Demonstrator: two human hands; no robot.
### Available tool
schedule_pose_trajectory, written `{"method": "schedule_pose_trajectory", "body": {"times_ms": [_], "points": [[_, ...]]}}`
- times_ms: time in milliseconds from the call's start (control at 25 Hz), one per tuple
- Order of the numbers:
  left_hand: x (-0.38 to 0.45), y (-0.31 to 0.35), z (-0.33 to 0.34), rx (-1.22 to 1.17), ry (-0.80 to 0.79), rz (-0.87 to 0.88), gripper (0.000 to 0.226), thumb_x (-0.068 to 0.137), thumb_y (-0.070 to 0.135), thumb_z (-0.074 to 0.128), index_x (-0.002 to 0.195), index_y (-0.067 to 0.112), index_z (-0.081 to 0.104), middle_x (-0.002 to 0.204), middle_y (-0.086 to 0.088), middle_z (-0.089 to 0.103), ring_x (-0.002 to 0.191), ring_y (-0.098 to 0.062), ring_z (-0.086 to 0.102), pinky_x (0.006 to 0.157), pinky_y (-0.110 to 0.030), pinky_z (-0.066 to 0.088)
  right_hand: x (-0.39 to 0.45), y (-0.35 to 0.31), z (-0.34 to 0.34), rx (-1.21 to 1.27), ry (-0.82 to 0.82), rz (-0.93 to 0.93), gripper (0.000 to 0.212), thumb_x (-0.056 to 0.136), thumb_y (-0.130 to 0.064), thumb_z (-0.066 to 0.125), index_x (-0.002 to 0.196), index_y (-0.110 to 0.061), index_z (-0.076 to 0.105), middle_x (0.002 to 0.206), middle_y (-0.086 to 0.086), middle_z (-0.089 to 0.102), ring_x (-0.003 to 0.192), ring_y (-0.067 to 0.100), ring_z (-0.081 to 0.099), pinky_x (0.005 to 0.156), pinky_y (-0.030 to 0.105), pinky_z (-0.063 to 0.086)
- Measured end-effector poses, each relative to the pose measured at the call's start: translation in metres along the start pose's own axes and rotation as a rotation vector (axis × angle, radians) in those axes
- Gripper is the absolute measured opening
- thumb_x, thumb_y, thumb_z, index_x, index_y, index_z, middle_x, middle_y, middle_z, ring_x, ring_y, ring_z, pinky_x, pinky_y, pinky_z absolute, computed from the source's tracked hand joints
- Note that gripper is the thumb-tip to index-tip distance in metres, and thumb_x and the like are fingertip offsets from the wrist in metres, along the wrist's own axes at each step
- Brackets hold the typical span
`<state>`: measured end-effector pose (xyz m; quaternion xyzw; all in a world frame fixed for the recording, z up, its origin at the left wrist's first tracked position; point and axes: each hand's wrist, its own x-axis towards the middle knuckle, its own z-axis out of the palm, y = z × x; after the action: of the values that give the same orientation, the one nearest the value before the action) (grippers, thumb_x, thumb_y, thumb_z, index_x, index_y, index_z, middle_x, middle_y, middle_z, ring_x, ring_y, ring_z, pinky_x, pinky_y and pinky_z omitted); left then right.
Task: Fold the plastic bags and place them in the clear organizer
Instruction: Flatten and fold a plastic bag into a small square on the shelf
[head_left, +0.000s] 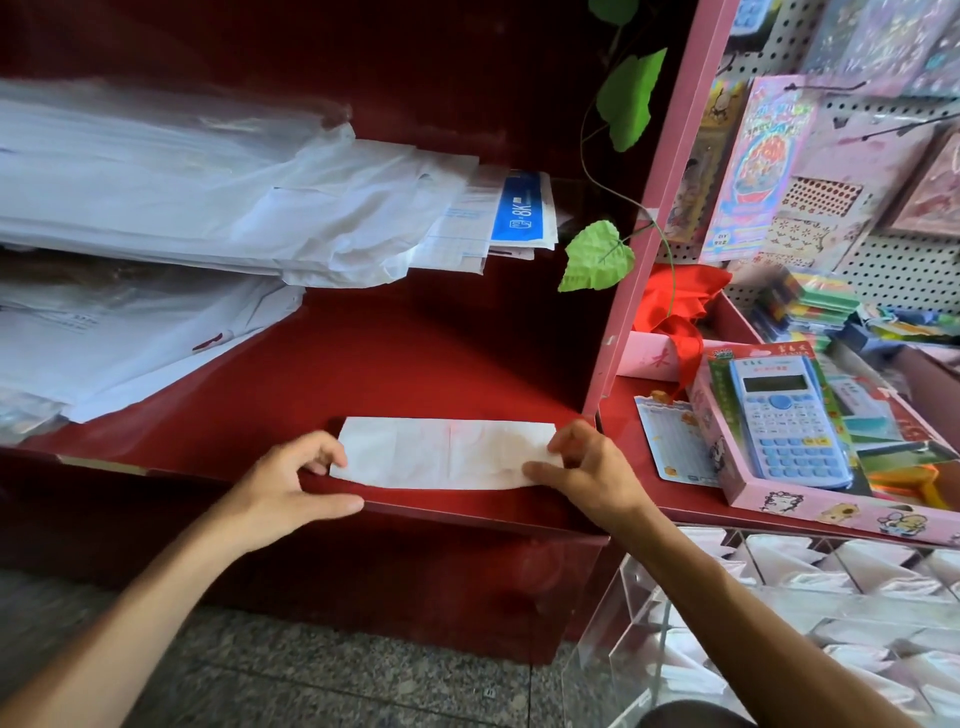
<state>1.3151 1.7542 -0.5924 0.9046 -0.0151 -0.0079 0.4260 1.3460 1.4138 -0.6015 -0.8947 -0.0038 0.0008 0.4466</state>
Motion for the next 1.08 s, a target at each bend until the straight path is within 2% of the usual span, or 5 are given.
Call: {"method": "schedule_pose_trajectory", "body": {"times_ms": [240,440,600,800,1080], "points": [[0.000,-0.011,-0.002,0.188,0.024,0.137,0.053,0.072,0.009,0.085,0.083,0.059,0.071,0.078,0.003,0.057,0.071,-0.012,0.051,0.071,-0.024,0.040,-0.009,0.008,-0.012,-0.102,-0.209,-0.191,0.041,0.073,-0.013,0.074,0.106,-0.037,0.066,0.100,-0.012,0.067,0.090,0.013,0.065,0.086,0.025,0.049],[-0.001,0.014,-0.003,-0.081,0.182,0.136,0.023,0.080,0.010,0.079,0.075,0.033,0.078,0.092,0.015,0.064,0.083,0.002,0.059,0.078,-0.008,0.038,-0.007,-0.004,-0.020,0.134,0.129,-0.347,0.010,0.092,-0.014,0.068,0.090,-0.024,0.071,0.091,-0.010,0.061,0.087,0.002,0.058,0.080,0.017,0.044],[-0.008,0.038,0.003,-0.395,0.137,-0.047,0.010,0.089,0.017,0.071,0.082,0.021,0.077,0.072,0.000,0.062,0.059,-0.008,0.051,0.056,-0.022,0.038,0.002,-0.028,-0.023,0.388,0.200,-0.217,0.016,0.100,-0.012,0.054,0.086,-0.011,0.063,0.069,-0.014,0.062,0.063,0.003,0.055,0.059,0.023,0.046],[-0.009,0.052,0.027,-0.749,0.278,-0.350,0.010,0.090,0.010,0.069,0.088,0.001,0.066,0.075,-0.012,0.064,0.047,-0.011,0.060,0.040,-0.017,0.041,0.009,-0.039,-0.007,-0.036,0.597,-0.331,0.027,0.088,-0.017,0.057,0.115,-0.017,0.059,0.108,0.001,0.063,0.094,0.025,0.059,0.083,0.048,0.049],[-0.018,0.078,0.069,-0.585,-0.030,-0.535,0.025,0.095,0.027,0.062,0.086,0.004,0.066,0.064,-0.012,0.072,0.047,-0.019,0.065,0.039,-0.020,0.041,-0.024,-0.035,0.042,-0.567,-0.301,-0.662,0.055,0.086,-0.050,0.062,0.134,-0.027,0.051,0.137,-0.007,0.052,0.121,0.021,0.050,0.099,0.044,0.040]]}}
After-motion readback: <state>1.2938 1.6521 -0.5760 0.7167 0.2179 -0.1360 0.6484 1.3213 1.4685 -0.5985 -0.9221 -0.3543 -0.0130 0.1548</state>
